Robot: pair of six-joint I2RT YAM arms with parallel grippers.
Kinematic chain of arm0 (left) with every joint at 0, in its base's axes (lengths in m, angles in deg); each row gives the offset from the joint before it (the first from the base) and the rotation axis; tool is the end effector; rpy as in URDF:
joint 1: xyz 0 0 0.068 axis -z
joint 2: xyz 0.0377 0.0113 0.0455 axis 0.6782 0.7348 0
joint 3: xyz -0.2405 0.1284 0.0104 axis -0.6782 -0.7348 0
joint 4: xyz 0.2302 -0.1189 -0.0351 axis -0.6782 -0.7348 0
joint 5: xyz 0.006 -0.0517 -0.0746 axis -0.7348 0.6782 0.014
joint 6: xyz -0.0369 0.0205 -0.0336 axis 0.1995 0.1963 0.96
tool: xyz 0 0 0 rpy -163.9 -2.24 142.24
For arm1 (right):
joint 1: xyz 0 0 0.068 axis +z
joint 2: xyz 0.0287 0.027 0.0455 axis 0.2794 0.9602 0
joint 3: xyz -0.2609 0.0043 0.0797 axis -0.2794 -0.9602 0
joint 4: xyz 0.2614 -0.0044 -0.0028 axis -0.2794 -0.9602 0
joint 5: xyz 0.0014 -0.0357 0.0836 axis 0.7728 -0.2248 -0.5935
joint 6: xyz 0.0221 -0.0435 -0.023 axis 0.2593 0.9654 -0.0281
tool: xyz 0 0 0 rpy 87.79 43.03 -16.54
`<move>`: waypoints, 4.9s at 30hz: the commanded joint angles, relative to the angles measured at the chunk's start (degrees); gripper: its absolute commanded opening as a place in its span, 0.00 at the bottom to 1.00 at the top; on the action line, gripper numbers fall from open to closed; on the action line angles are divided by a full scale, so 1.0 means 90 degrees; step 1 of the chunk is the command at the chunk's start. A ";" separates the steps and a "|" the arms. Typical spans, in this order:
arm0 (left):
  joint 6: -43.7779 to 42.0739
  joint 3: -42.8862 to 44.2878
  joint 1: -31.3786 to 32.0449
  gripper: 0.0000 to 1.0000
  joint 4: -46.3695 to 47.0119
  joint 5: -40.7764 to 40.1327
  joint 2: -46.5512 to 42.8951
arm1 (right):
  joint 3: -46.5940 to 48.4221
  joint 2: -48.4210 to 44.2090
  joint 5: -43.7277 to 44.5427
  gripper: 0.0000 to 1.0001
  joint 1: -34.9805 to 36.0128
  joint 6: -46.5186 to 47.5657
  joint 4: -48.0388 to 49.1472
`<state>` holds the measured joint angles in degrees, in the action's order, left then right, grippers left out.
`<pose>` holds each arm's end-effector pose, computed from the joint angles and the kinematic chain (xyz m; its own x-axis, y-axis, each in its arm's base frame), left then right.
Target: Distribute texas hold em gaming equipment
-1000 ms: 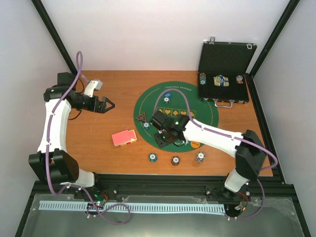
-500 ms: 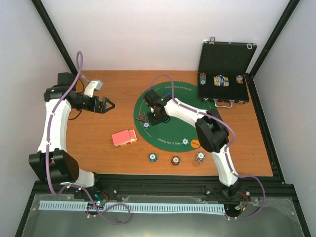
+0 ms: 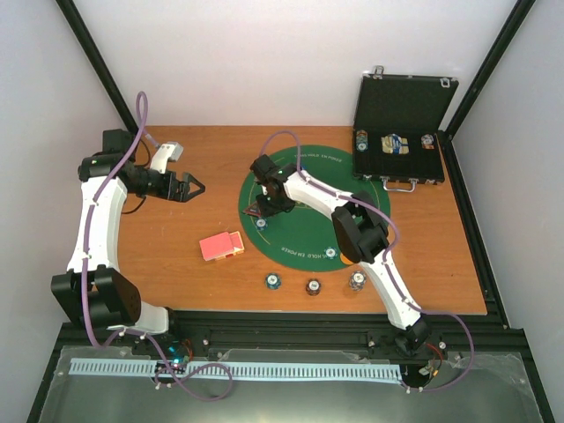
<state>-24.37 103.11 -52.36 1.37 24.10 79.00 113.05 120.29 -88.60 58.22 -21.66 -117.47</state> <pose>0.2646 0.0216 0.3525 -0.8003 0.1185 -0.5878 0.4257 0.8026 -0.4179 0.3721 0.3357 0.1524 -0.8533 -0.4192 -0.3101 -0.4662 0.8797 0.0937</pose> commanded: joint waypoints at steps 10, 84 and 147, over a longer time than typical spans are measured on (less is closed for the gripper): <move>0.0100 -0.0118 -0.0030 1.00 0.0192 0.0080 -0.0011 | 0.0293 0.0128 -0.0136 0.64 -0.0076 -0.0046 -0.0177; 0.0271 0.0039 -0.0026 1.00 0.0127 0.0236 -0.0161 | -0.7696 -0.5697 0.0375 0.43 0.1808 -0.2136 0.1443; 0.0083 -0.0113 -0.0028 1.00 0.0302 0.0364 0.0188 | 0.2315 0.1357 -0.0245 0.40 -0.2257 0.0151 -0.0482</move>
<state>-22.55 101.34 -52.36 3.32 26.51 79.79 131.72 130.70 -88.84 38.11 -19.91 -121.69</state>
